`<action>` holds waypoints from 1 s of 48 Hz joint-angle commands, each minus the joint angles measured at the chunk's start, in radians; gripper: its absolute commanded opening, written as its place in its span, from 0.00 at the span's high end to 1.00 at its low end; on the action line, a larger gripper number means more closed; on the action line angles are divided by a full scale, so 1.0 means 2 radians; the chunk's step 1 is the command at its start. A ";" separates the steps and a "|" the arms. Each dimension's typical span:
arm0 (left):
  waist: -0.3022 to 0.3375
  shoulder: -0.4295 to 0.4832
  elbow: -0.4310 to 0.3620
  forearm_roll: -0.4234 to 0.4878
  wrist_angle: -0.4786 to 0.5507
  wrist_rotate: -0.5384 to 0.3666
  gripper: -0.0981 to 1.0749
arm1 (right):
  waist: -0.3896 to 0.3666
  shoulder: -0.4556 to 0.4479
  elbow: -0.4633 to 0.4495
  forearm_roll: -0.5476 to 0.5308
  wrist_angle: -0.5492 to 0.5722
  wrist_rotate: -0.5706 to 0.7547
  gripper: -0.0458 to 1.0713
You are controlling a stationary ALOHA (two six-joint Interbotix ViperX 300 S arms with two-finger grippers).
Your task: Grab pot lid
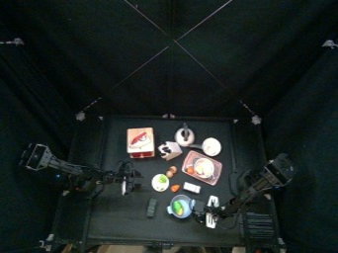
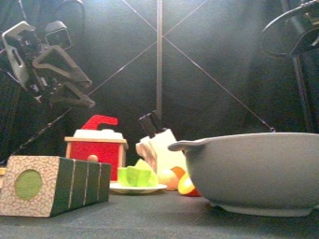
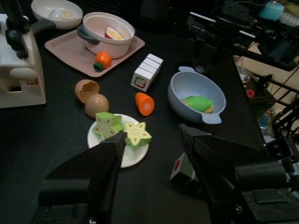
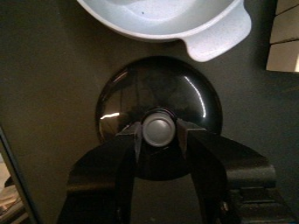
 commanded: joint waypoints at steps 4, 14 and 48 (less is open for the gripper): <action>0.002 0.000 -0.010 0.002 -0.005 0.001 0.16 | -0.001 -0.005 -0.009 -0.002 0.001 0.000 0.30; 0.002 0.000 -0.011 0.001 -0.005 0.001 0.16 | -0.001 -0.011 -0.010 -0.002 0.015 -0.002 0.40; 0.003 -0.001 -0.016 0.000 -0.005 0.000 0.16 | 0.028 -0.082 -0.010 0.020 0.081 -0.004 0.41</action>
